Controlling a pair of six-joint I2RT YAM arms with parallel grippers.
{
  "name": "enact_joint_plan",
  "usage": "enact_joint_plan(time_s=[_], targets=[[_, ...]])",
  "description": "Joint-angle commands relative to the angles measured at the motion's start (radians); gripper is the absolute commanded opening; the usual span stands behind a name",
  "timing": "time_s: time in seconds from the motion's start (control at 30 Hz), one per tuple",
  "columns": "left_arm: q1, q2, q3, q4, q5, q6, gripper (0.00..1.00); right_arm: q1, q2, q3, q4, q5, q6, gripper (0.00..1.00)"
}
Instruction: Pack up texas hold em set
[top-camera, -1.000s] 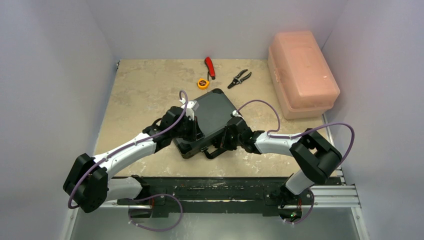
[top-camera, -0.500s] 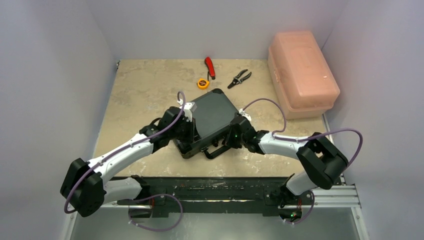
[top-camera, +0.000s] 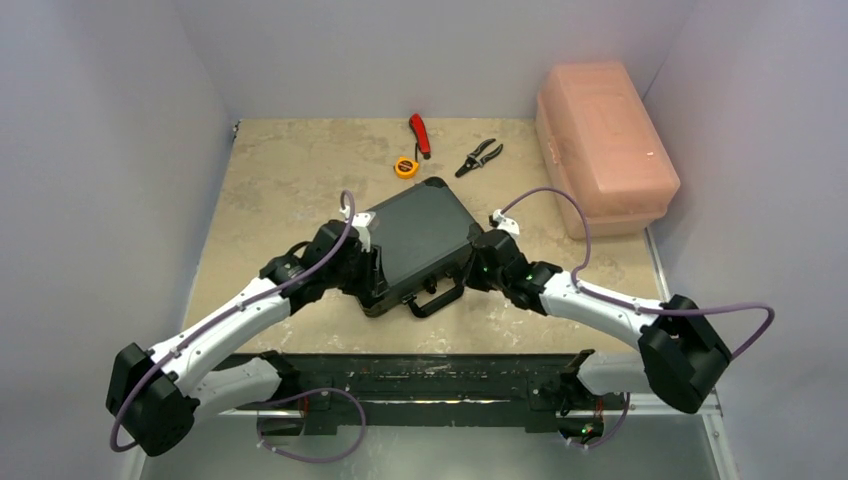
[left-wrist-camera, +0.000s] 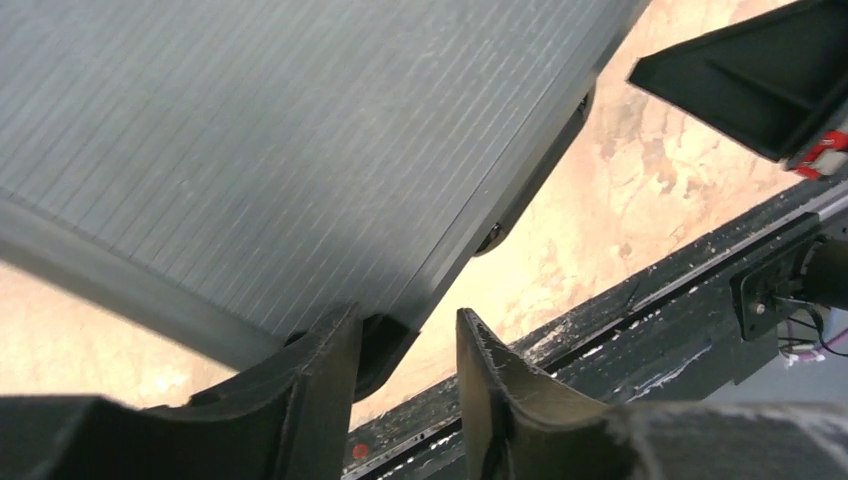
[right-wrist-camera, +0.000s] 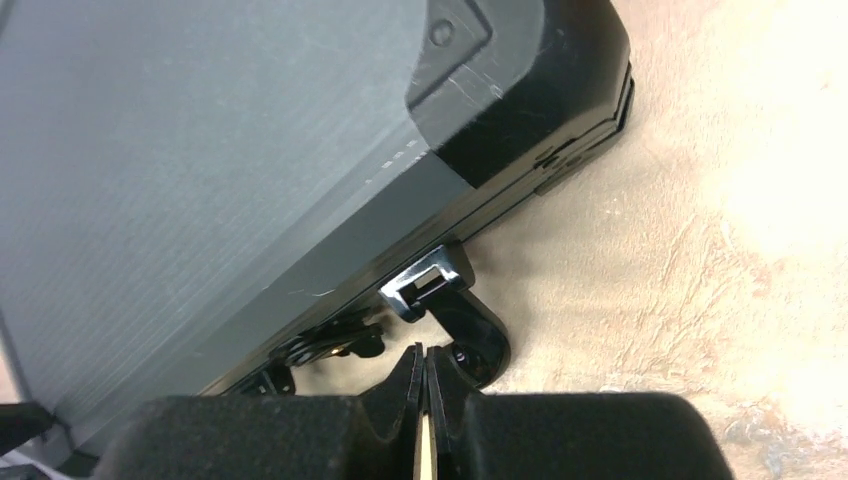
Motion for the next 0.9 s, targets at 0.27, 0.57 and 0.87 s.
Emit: enact_joint_plan(time_s=[0.27,0.57,0.87], targets=[[-0.003,-0.276,0.033,-0.165,-0.174,0.015,0.69,-0.005,-0.233,0.041,0.065,-0.019,-0.187,0.30],[-0.003,-0.465,-0.031,-0.167,-0.232,0.039,0.78,0.015,-0.338,0.103,0.111,-0.119,-0.331,0.70],[-0.004,-0.672,-0.092,-0.171,-0.363,0.014,0.81,0.061,-0.425,0.148,0.104,-0.101,-0.412,0.99]])
